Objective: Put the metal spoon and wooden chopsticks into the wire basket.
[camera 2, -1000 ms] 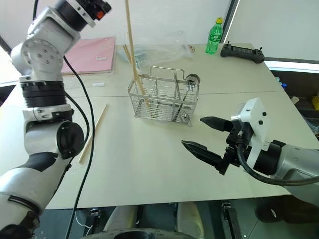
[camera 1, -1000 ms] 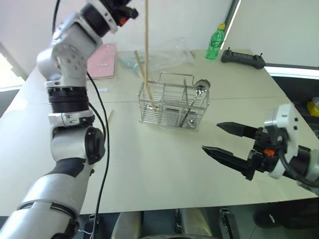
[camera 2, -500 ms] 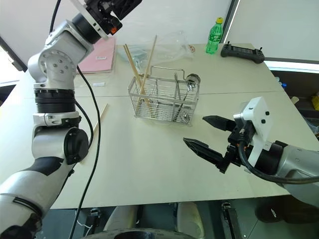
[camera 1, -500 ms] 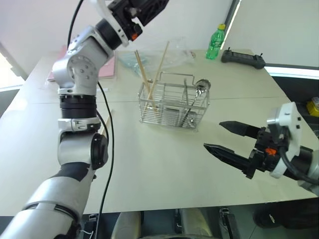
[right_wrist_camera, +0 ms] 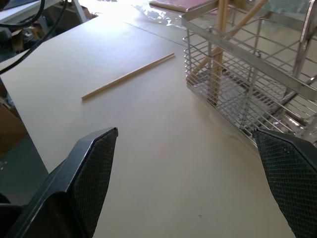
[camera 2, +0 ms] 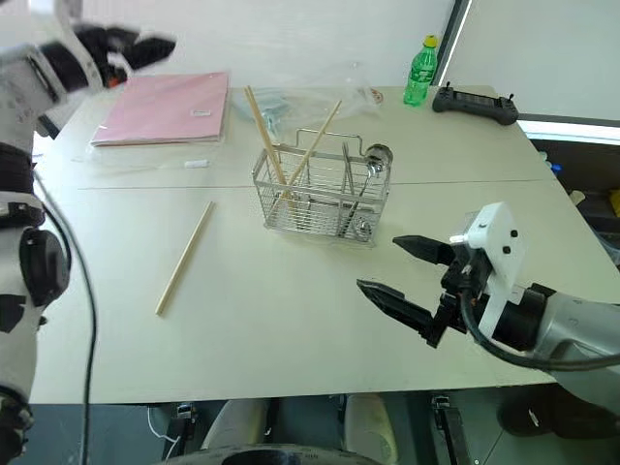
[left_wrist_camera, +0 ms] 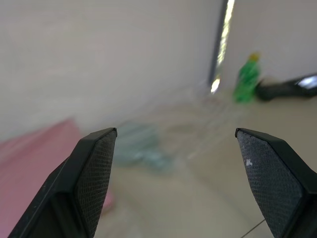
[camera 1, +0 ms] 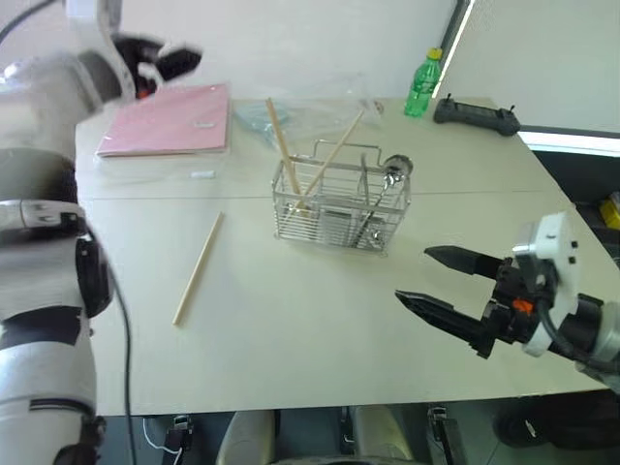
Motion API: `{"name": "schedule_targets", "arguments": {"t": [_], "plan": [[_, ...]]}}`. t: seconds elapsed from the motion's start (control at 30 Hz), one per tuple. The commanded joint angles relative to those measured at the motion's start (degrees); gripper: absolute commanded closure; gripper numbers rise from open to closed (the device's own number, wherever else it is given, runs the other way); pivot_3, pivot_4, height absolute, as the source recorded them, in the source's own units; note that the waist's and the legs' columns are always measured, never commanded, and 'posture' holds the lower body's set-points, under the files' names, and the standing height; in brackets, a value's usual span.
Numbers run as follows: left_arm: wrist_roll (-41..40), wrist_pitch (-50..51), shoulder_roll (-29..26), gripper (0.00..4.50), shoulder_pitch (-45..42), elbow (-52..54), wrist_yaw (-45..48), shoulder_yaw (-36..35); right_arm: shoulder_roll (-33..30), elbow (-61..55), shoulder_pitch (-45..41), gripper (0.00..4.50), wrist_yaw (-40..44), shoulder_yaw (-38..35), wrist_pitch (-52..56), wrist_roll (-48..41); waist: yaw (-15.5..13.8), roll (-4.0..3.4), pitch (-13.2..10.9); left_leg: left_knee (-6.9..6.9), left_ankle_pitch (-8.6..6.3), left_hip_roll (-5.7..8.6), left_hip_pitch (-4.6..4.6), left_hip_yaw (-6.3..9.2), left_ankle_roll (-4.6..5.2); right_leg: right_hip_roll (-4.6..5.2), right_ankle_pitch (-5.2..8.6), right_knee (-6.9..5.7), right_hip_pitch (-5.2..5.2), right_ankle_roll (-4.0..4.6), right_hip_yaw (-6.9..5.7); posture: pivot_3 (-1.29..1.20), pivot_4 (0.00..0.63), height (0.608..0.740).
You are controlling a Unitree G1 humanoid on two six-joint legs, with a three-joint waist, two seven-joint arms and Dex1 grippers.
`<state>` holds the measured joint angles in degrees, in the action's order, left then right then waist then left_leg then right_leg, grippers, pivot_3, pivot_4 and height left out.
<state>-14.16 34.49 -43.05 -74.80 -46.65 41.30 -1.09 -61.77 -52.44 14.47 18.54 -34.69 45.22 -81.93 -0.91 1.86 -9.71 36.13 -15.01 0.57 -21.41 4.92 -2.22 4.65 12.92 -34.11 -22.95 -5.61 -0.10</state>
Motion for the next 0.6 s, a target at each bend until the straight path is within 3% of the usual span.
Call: {"name": "schedule_targets", "arguments": {"t": [0.03,0.37,0.6], "plan": [[6.53,-1.44,0.27,0.46,0.2,-5.08,-0.38,4.13,0.45,-1.73,0.45,0.0,2.86,0.25,-1.19,3.21,0.01,0.02,-0.01,0.01,0.0,0.0,-0.02,0.0,0.0,0.01,0.0,0.03,0.0,0.0,0.0,0.0,0.15,0.728],[13.66,5.21,8.16,0.46,10.74,-1.55,1.49,11.23,0.95,-0.85,-0.47,0.0,4.11,2.2,-1.46,5.0,0.24,0.1,-0.06,-0.1,0.0,-0.03,-0.1,-0.01,0.0,0.04,-0.01,-0.01,-0.14,-0.01,0.01,0.0,0.15,0.728],[17.97,11.16,9.45,0.46,13.65,-0.37,-0.42,14.48,1.92,-1.9,0.09,0.0,3.34,3.03,-1.39,5.34,0.18,0.09,-0.05,-0.05,0.0,-0.06,-0.05,-0.01,0.0,-0.01,-0.01,-0.08,-0.14,-0.02,0.01,0.0,0.15,0.728]]}}
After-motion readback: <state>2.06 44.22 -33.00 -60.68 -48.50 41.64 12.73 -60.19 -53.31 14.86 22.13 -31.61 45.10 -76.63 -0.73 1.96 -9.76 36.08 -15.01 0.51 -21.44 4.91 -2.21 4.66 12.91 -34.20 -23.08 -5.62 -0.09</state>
